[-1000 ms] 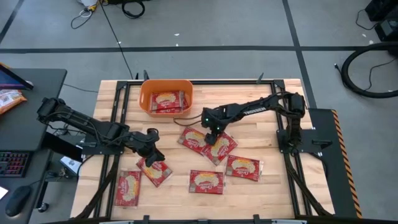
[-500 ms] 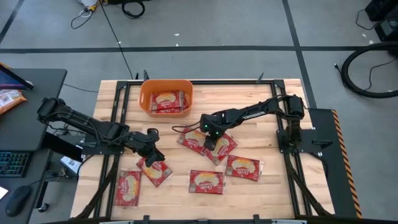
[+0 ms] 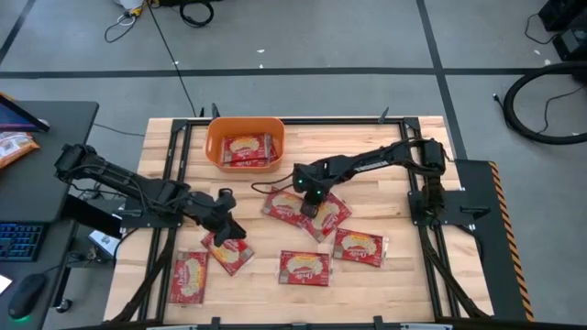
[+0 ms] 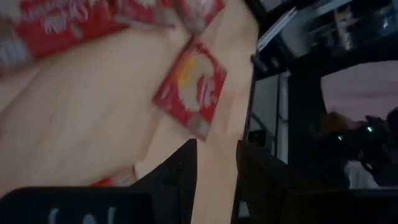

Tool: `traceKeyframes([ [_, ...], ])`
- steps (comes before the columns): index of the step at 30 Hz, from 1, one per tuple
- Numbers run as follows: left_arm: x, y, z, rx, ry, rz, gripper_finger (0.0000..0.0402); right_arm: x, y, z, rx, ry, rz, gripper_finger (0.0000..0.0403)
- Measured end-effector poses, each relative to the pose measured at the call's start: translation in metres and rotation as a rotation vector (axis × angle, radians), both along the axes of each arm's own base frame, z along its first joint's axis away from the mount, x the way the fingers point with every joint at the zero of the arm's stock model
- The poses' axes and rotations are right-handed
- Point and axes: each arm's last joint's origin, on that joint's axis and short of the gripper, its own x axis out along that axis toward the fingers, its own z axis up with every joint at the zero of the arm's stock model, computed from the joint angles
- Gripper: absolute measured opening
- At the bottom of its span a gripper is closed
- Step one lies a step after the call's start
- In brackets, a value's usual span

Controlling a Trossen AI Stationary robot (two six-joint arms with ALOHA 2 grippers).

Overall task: Sort popcorn bags into baskets
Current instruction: Put the red popcorn bag into the orange bin

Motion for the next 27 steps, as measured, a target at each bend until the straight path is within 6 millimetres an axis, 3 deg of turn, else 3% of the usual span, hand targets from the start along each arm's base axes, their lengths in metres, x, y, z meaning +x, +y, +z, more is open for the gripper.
traceKeyframes([
  [3,0.003,0.005,0.002,0.017,-0.029,0.06,0.0116,0.005,0.001,0.029,-0.067,-0.067,0.044,0.0005],
  [10,0.006,0.02,0.001,0.079,-0.039,0.198,0.0137,0.002,0.01,0.061,-0.194,-0.093,0.189,0.0002],
  [21,0.01,0.048,0.0,0.233,-0.039,0.274,0.0251,0.003,0.029,0.061,-0.276,-0.072,0.316,0.0002],
  [27,0.013,0.058,-0.005,0.341,-0.019,0.261,0.0272,0.003,0.042,0.062,-0.291,-0.077,0.348,0.0002],
])
